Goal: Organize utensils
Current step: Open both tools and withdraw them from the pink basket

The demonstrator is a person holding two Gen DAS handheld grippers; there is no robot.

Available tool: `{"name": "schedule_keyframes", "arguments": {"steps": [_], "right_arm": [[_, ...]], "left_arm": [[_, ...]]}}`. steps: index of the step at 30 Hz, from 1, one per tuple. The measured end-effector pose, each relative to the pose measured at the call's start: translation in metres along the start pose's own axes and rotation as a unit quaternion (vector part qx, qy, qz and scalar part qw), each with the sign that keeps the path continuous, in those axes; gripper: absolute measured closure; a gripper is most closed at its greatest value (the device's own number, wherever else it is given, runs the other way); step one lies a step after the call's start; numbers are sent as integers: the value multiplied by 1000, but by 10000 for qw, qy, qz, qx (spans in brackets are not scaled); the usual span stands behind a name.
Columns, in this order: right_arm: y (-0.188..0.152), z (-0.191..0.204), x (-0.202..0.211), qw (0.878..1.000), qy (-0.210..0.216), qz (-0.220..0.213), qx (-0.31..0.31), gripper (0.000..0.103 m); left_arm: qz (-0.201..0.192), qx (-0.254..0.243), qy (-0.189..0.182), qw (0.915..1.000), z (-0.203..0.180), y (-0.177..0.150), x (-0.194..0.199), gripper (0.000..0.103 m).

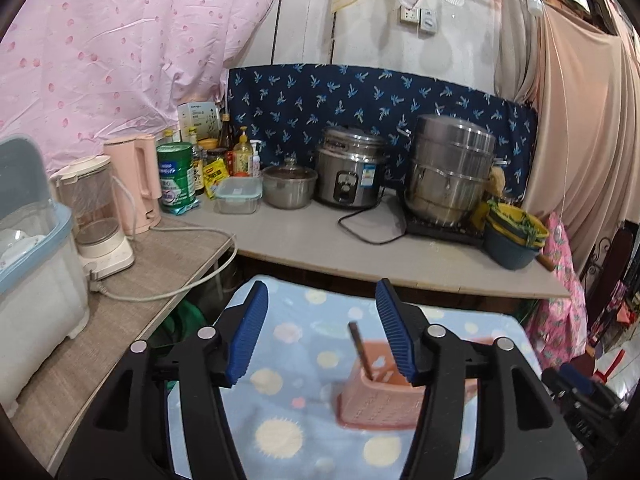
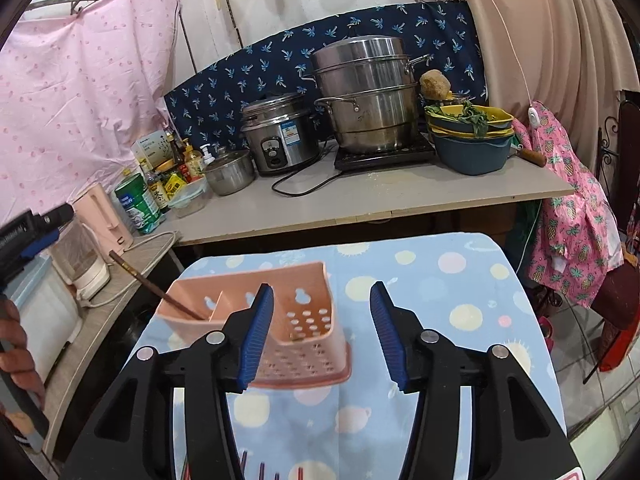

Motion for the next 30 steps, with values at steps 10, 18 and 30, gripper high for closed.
{"name": "schedule_keyframes", "arguments": {"steps": [10, 18, 30], "right_arm": [[-65, 18, 62, 9998, -23, 190, 113, 48], [-130, 24, 97, 9986, -139, 486, 167, 48], [-230, 25, 118, 9915, -486, 1145, 383, 48]], "left_arm": [[467, -443, 321, 9974, 37, -90, 44, 43], [1002, -591, 569, 9916, 69, -171, 68, 43], [1580, -703, 565, 9833, 87, -261, 97, 43]]}}
Point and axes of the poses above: each gripper's, at about its wrist camera, not at the fingertips, and x roughly against the way its jaws point, z to its left, y to its top, the point moved 9 cm from there along -x, roughly the way its jaws point, and after that the axes turned 9 degrees about y, right-handed, at the moved point
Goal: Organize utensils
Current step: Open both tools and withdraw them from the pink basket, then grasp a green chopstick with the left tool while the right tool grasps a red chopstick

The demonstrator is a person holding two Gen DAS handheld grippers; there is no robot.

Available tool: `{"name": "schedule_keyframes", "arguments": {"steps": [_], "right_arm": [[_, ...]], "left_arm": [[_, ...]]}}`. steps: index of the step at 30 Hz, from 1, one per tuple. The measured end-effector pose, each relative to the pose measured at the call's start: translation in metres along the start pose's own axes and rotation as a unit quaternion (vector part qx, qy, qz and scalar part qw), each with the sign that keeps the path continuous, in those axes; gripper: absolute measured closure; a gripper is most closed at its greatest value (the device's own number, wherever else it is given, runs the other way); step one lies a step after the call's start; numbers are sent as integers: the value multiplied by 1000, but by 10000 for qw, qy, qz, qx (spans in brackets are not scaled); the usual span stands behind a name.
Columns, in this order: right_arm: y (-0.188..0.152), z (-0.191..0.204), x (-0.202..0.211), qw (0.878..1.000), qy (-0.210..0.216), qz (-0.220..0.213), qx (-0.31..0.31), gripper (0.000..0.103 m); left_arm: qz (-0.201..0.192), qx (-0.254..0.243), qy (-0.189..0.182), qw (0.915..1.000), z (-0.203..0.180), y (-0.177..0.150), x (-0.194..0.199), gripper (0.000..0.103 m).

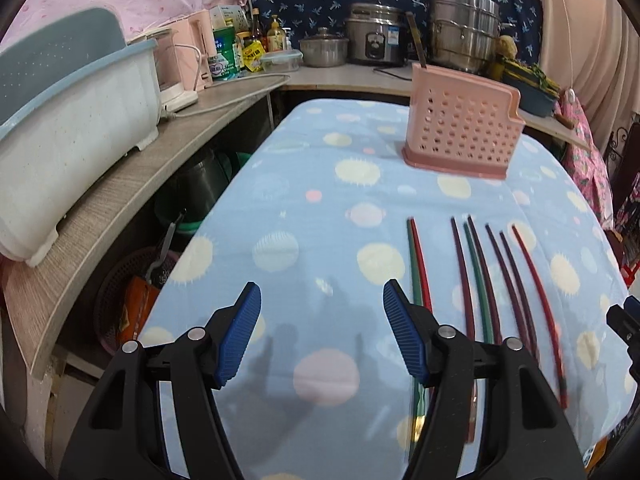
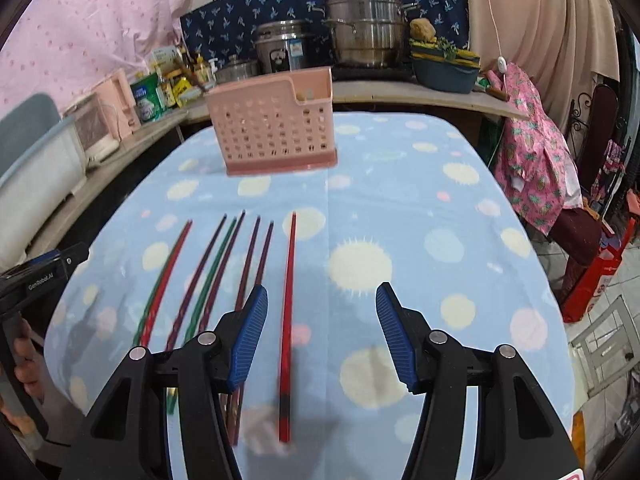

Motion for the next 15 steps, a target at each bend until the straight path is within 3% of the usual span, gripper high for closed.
{"name": "schedule_keyframes", "arguments": {"steps": [11, 15], "right_arm": [[-56, 11, -12, 9987, 147, 452, -189, 48], [-63, 14, -15, 9985, 170, 488, -183, 57]], "left_arm": [[301, -164, -177, 9993, -12, -49, 6, 42], [404, -214, -265, 9986, -17, -62, 7, 36]]}}
Point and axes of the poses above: each gripper's, at about its wrist camera, not at the fingertips, and x roughly against the way its jaws point, z to its left, y to its top, the point moved 9 cm from there along -x, roughly the way its jaws point, and after that the axes turned 9 degrees about y, right-handed, at the moved point
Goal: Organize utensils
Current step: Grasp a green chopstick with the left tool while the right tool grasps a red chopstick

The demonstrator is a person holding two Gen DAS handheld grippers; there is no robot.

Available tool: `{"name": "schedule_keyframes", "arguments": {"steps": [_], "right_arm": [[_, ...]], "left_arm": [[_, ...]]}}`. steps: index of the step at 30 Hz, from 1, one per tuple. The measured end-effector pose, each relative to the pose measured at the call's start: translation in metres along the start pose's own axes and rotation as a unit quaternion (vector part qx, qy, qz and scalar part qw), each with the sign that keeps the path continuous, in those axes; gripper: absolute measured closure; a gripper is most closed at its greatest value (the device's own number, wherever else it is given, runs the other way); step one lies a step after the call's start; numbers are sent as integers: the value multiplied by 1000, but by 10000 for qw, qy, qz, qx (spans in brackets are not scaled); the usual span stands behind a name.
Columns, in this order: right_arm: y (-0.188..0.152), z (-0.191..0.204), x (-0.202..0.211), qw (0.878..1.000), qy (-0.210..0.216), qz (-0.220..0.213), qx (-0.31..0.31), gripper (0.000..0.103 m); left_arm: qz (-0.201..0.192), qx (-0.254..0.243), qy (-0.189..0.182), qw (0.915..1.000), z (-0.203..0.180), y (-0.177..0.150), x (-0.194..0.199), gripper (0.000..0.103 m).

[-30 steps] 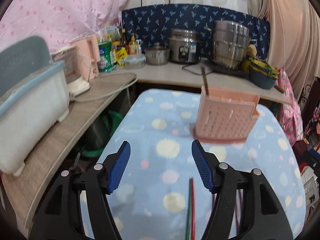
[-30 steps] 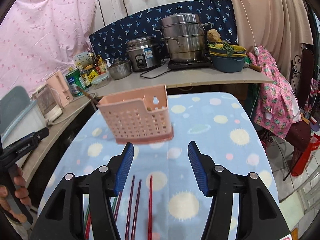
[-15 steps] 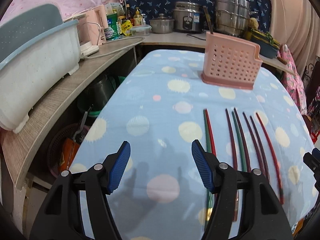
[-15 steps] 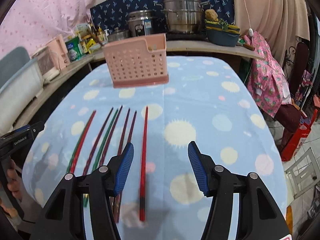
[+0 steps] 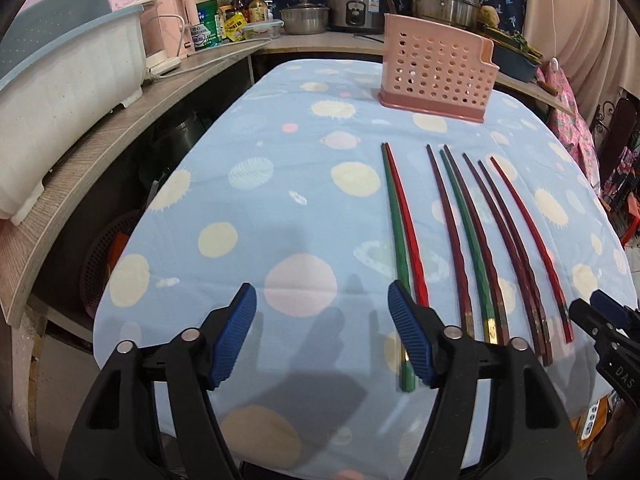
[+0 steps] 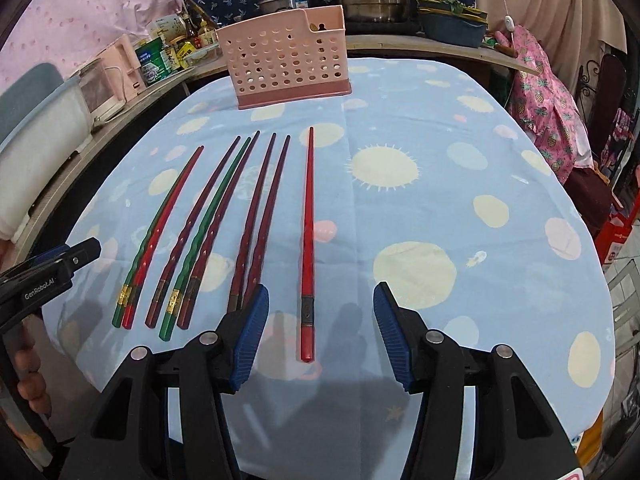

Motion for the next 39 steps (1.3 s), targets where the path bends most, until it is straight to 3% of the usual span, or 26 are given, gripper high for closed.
{"name": "schedule_keyframes", "arguments": {"steps": [4, 12, 27, 31, 34, 36, 39], "right_arm": [[-5, 2, -4, 9999, 59, 99, -21, 71], [-16, 6, -11, 9996, 155, 238, -38, 90], [-16, 2, -11, 9997, 150, 201, -68, 96], [-16, 2, -11, 9997, 148, 199, -69, 96], [-16, 3, -11, 9997, 148, 201, -68, 96], [-16, 2, -11, 9997, 150, 198, -70, 96], [-16, 3, -11, 9997, 149, 197, -66, 96]], "left_arm": [[36, -81, -28, 10000, -5, -8, 0, 36], [122, -184, -112, 9997, -14, -19, -1, 36], [296, -244, -211, 9990, -20, -32, -8, 38], [305, -257, -301, 9988, -23, -32, -8, 45], [356, -292, -309, 9985, -24, -34, -10, 60], [341, -314, -298, 9985, -24, -34, -10, 61], [344, -307, -292, 9985, -23, -33, -10, 71]]}}
Point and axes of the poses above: each gripper's, at about its wrist camera, not at the fingertips, and x roughly against the way its jaws point, z to its left, y to its top, the point moved 9 cm from there along -x, roughly the way its jaws point, and after that the axes turned 9 degrees about y, right-handed, at the moved point
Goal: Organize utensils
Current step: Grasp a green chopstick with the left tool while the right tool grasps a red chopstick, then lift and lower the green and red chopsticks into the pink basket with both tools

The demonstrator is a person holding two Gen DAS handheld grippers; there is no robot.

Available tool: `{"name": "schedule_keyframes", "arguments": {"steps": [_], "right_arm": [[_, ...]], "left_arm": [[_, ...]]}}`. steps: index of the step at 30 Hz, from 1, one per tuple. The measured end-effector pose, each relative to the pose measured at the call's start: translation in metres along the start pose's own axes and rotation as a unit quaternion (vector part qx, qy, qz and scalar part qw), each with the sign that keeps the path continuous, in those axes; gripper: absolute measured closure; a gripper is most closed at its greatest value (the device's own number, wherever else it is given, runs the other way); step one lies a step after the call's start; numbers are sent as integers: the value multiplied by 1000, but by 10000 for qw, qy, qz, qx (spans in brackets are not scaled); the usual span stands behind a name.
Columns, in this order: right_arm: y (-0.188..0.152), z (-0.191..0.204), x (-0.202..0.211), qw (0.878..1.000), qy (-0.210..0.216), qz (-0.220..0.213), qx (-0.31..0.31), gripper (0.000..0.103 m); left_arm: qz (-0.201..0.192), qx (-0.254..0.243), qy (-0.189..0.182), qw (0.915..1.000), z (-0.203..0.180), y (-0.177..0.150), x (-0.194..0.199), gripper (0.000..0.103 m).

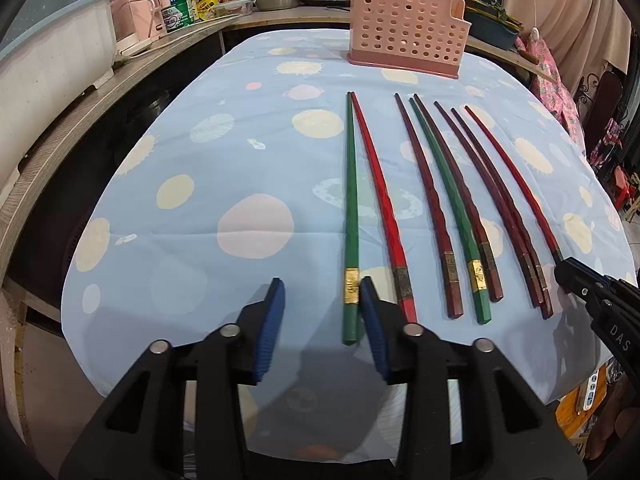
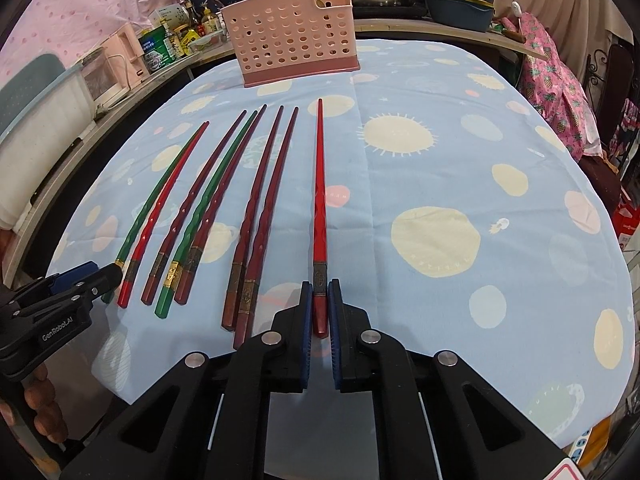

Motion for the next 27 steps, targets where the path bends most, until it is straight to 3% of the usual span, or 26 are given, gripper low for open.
{"name": "schedule_keyframes", "arguments": {"steps": [8, 27], "right_arm": [[0, 0, 0, 10000, -5, -1, 5, 96], [13, 0, 11, 9999, 69, -134, -56, 96]], "left_arm": [[9, 37, 10, 10000, 3, 1, -1, 93], [25, 171, -153, 9997, 9, 12, 12, 96]]}}
Point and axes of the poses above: each gripper's, at about its wrist camera, not at the fingertips, and x roughly against the way its jaws point, z to its left, y to its top, the point moved 9 cm from there along -x, roughly the way its jaws point, and after that the axes turned 9 degrees about y, right-handed, at the moved point
